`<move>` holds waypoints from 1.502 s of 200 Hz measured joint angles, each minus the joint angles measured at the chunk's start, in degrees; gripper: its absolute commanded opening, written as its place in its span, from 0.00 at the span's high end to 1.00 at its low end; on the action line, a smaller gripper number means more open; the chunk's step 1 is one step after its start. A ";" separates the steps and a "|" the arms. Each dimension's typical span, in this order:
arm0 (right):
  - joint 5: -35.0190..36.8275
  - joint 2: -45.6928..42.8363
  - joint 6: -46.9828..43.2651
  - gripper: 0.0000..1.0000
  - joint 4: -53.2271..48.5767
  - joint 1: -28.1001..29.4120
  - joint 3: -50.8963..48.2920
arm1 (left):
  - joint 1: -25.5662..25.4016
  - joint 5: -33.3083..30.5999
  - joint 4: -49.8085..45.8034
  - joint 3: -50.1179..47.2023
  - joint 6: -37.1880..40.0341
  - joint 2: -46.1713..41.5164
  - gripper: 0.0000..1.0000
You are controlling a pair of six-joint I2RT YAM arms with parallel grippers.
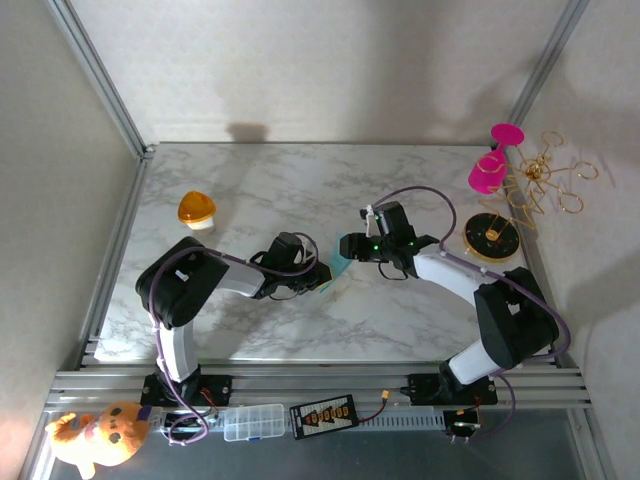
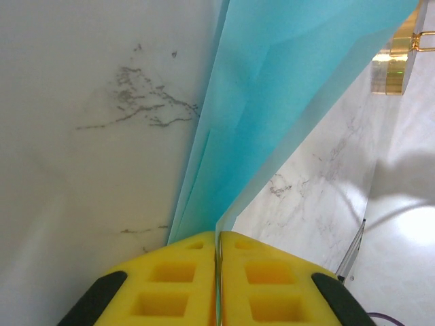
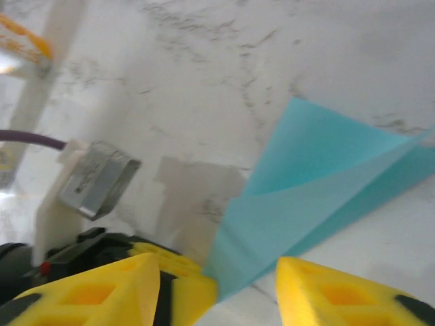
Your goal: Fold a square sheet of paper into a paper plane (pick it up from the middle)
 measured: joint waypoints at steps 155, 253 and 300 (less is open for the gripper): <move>-10.36 13.11 6.05 0.79 7.06 0.13 -1.77 | 0.02 0.04 -0.13 0.13 0.00 0.04 0.90; -9.03 14.82 6.03 0.78 6.51 0.17 -1.14 | 0.00 0.04 -0.13 0.13 0.00 0.04 0.90; -9.03 14.08 6.01 0.76 5.88 0.20 -0.72 | 0.02 0.04 -0.13 0.13 0.00 0.04 0.90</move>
